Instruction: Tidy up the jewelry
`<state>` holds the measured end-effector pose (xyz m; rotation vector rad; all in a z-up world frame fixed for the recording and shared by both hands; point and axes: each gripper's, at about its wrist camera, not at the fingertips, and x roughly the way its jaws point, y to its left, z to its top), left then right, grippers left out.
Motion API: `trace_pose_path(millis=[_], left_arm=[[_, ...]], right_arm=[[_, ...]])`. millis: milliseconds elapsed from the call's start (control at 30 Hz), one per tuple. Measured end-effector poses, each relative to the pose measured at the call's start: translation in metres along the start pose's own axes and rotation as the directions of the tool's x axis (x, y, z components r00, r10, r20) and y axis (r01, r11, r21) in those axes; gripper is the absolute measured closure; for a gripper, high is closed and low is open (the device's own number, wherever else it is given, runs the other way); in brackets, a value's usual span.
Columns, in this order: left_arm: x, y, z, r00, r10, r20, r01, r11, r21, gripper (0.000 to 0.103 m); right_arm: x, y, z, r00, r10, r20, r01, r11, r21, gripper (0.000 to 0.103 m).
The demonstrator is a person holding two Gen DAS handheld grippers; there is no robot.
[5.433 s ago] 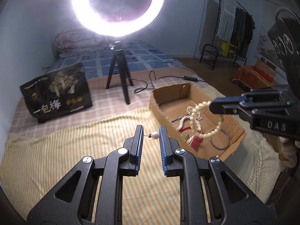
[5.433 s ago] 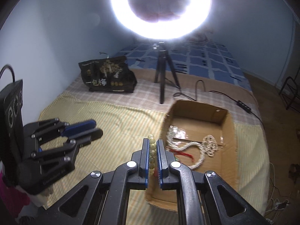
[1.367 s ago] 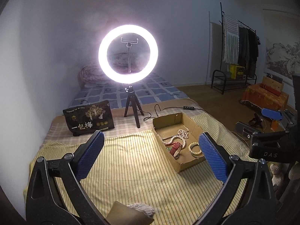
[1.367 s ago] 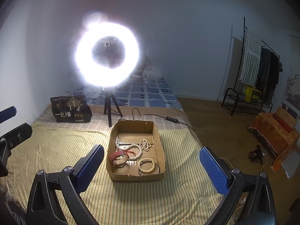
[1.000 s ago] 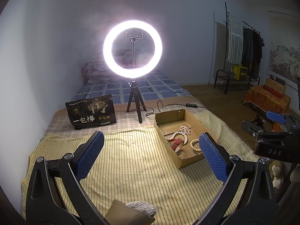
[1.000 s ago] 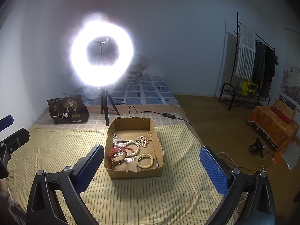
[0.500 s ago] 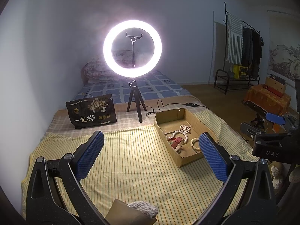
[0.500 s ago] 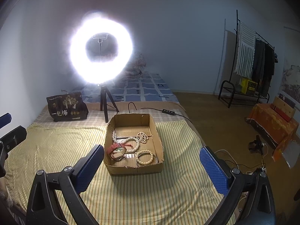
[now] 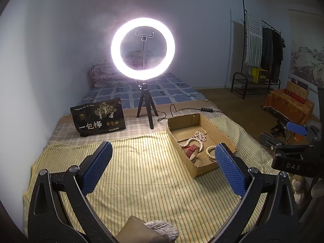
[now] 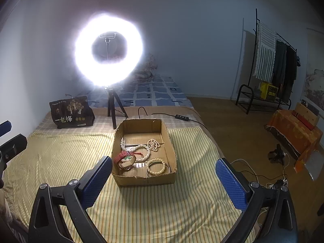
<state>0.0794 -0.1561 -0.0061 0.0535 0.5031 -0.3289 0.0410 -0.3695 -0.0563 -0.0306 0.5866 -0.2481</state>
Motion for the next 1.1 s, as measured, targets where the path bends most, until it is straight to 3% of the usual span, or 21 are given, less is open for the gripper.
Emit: trace_pose_path(millis=[1100], left_arm=[[0.0039, -0.0018, -0.0054, 1.0, 0.009, 0.01, -0.009, 1.0, 0.008, 0.0]], right_arm=[[0.0102, 0.0022, -0.0059, 0.999, 0.012, -0.037, -0.012, 1.0, 0.007, 0.0]])
